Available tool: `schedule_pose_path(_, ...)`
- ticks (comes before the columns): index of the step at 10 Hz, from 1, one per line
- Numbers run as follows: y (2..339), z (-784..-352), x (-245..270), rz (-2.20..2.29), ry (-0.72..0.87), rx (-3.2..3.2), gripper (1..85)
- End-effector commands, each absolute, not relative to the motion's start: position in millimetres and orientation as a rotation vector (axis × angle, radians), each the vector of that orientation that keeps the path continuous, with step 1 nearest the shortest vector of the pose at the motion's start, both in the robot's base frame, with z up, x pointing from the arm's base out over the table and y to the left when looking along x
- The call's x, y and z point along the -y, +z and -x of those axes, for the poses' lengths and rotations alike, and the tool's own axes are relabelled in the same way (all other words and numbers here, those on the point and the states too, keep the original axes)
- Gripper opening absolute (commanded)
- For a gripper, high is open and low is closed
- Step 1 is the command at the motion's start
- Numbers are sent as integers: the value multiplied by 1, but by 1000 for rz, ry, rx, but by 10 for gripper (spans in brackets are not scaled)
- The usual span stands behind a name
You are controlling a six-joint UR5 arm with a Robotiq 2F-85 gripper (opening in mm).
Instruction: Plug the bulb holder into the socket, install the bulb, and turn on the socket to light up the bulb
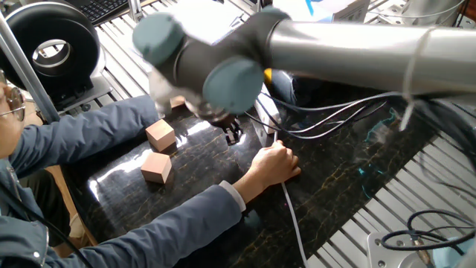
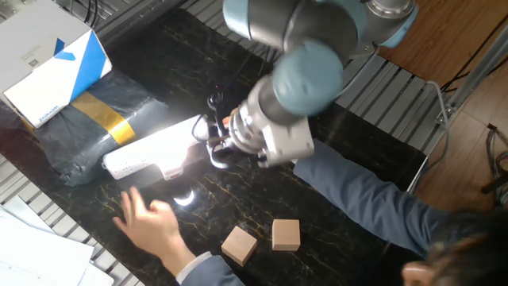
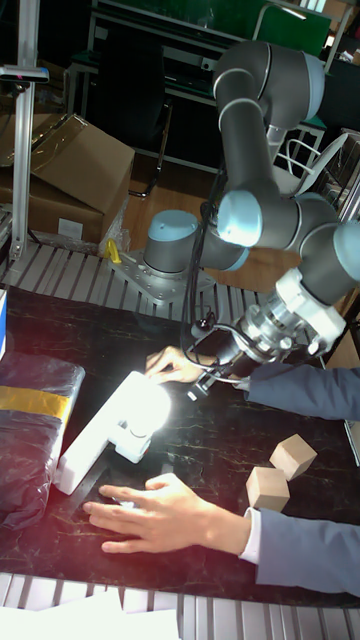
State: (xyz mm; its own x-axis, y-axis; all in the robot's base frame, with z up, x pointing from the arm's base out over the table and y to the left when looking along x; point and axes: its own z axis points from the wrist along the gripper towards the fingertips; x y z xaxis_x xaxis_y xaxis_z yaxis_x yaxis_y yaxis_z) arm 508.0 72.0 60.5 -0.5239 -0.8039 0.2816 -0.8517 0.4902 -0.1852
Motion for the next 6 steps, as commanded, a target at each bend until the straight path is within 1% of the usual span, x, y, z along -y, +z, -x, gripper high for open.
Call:
schedule_pose_path(1, 99, -516, -91, -1441, 276, 2733, 10)
schedule_pose_path(2, 108, -519, -89, -1423, 247, 2767, 10)
schedule_pose_path(4, 127, -530, -94, -1419, 112, 2864, 10)
schedule_pose_path(5, 139, -538, -90, -1374, 84, 2941, 10)
schedule_pose_path(6, 150, -553, -81, -1286, 97, 3050, 10)
